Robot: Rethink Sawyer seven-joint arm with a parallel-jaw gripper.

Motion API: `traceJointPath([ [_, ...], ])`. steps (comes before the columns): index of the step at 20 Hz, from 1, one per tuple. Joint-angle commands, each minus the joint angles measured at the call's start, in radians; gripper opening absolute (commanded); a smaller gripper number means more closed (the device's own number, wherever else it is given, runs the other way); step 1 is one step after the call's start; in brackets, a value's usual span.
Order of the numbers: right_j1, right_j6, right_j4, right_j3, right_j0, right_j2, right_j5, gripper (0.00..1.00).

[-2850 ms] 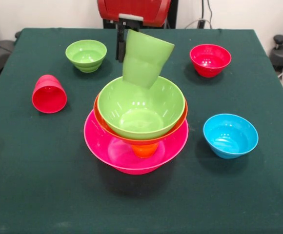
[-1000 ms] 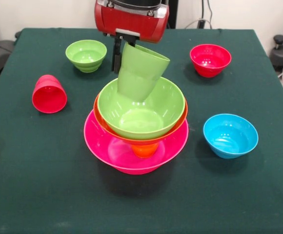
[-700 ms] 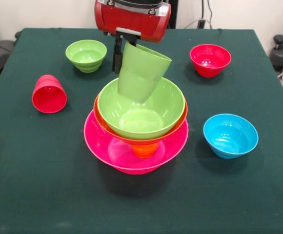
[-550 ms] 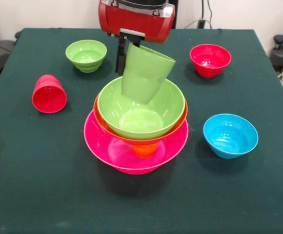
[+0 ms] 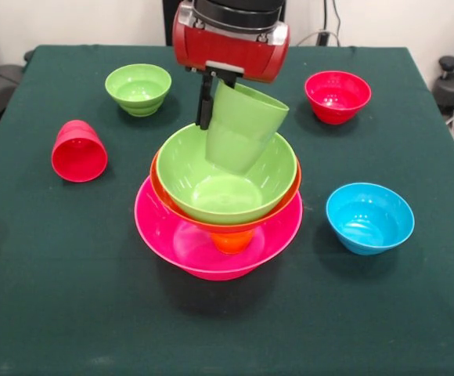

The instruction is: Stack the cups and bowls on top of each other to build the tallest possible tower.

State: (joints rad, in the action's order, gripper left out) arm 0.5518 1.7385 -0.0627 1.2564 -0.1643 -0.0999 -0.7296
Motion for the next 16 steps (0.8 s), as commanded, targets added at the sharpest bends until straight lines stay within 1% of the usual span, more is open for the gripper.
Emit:
traceJointPath([
  [1,-0.028,0.119,0.014,0.005,0.008,0.056,-0.026,0.0],
  [8,-0.029,0.103,0.016,0.009,-0.005,0.062,-0.021,0.0],
  [13,-0.018,0.099,0.01,0.023,-0.004,0.056,-0.019,0.0],
  [16,-0.026,0.095,-0.004,0.011,0.003,0.044,-0.027,0.0],
])
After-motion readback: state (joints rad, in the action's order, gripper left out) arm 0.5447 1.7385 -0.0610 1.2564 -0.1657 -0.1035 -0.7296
